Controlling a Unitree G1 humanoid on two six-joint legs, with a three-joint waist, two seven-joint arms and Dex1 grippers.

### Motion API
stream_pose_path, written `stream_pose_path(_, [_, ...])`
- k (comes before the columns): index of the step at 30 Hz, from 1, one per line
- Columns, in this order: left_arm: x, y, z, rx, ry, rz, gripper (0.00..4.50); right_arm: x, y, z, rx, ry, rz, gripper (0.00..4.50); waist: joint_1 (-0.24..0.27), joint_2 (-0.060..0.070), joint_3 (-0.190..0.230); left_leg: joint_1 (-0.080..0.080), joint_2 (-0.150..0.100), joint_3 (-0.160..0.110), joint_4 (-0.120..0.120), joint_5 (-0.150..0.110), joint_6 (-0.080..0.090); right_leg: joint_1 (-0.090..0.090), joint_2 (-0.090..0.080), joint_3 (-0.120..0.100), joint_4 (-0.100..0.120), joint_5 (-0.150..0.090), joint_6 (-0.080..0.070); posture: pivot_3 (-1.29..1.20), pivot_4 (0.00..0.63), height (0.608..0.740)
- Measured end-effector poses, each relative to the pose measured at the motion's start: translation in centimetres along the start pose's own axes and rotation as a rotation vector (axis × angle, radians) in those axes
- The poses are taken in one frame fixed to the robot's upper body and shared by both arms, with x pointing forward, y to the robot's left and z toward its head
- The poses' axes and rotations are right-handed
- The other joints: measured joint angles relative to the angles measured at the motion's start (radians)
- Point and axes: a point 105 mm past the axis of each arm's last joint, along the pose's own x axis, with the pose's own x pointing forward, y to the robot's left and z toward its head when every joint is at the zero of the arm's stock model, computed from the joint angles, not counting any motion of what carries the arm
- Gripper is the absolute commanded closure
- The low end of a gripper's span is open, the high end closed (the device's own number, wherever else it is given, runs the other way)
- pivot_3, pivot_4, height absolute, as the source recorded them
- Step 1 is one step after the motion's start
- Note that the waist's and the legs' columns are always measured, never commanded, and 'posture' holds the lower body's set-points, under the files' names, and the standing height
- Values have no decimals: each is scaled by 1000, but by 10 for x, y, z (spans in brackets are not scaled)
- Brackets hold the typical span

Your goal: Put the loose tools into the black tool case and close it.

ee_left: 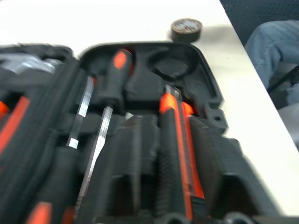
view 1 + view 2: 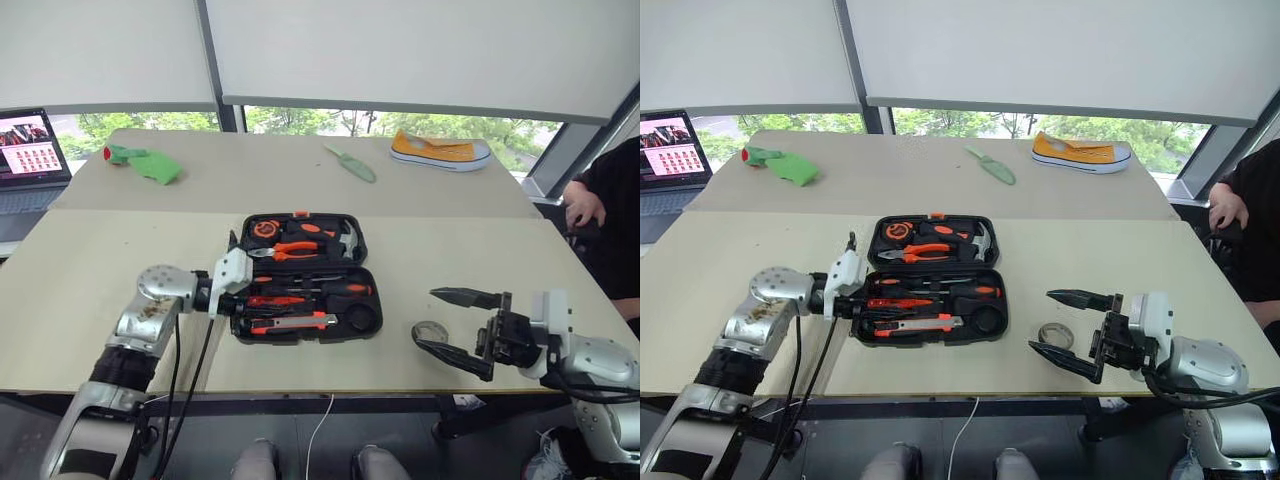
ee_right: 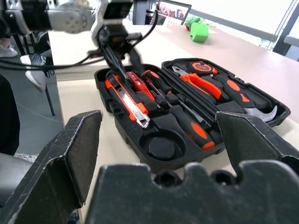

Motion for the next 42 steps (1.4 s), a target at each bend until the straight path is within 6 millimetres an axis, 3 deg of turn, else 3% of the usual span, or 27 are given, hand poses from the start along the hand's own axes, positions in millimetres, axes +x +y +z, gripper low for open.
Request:
stream_pose_path(1, [2,-2,-2,8,5,-6,4366,0,0,-1,4,2,-4,0,0,0,0,0,0,0,0,0,0,0,0,0,0,0,0,0,150,740])
stream_pose_path(11, [19,1,-17,88,154,-1,4366,-1,4,-3,13,9,-6,0,6,3,-2,11,-1,-1,1,1,1,14,0,0,-1,-6,0,0,150,740])
stream_pose_path(13, [20,3,-20,57,175,15,4366,-1,4,-3,13,8,-7,0,5,4,-3,17,-1,0,1,-4,-6,18,-2,0,-2,-7,0,0,150,740])
stream_pose_path(19, [21,1,-27,-148,203,33,4366,-1,5,-3,24,10,-11,0,-2,13,-11,18,-1,0,1,-3,-6,19,-3,0,-2,-8,0,0,150,740])
stream_pose_path(23, [21,-2,-29,-139,194,35,4366,-2,10,-6,51,19,-13,0,-2,19,-15,19,-2,0,-1,-2,-3,20,-3,0,-2,-9,0,0,150,740])
stream_pose_path(26, [26,-3,-24,-143,32,85,3707,-8,8,-6,49,32,-60,0,1,18,-15,15,-3,0,-1,-1,-1,17,-4,0,-1,-9,0,0,150,740])
stream_pose_path(28, [22,-3,-18,-141,-61,109,3033,-18,6,-6,47,53,-102,0,2,16,-13,11,-3,-1,-1,1,1,14,-4,0,-2,-9,0,0,150,740])
stream_pose_path(32, [-8,-2,2,-65,-164,180,1567,-53,7,-18,64,157,-235,0,-1,15,-12,10,-3,-1,-1,-2,4,14,-4,0,-2,-8,-1,0,150,740])
stream_pose_path(36, [-31,-11,-1,-54,-138,236,138,-89,13,-39,101,279,-356,0,-3,15,-12,11,-3,-1,-1,-5,4,15,-4,0,-3,-10,-1,0,150,740])
stream_pose_path(39, [-46,-35,-17,-99,-81,204,19,-118,18,-57,139,390,-455,0,-9,15,-12,12,-3,0,-2,-5,3,14,-5,0,-4,-14,-1,0,150,740])
stream_pose_path(42, [-58,-49,-18,-138,-132,189,19,-125,22,-64,147,435,-463,0,-11,16,-11,12,-2,1,-2,-9,-4,14,-6,0,-4,-14,0,0,150,740])
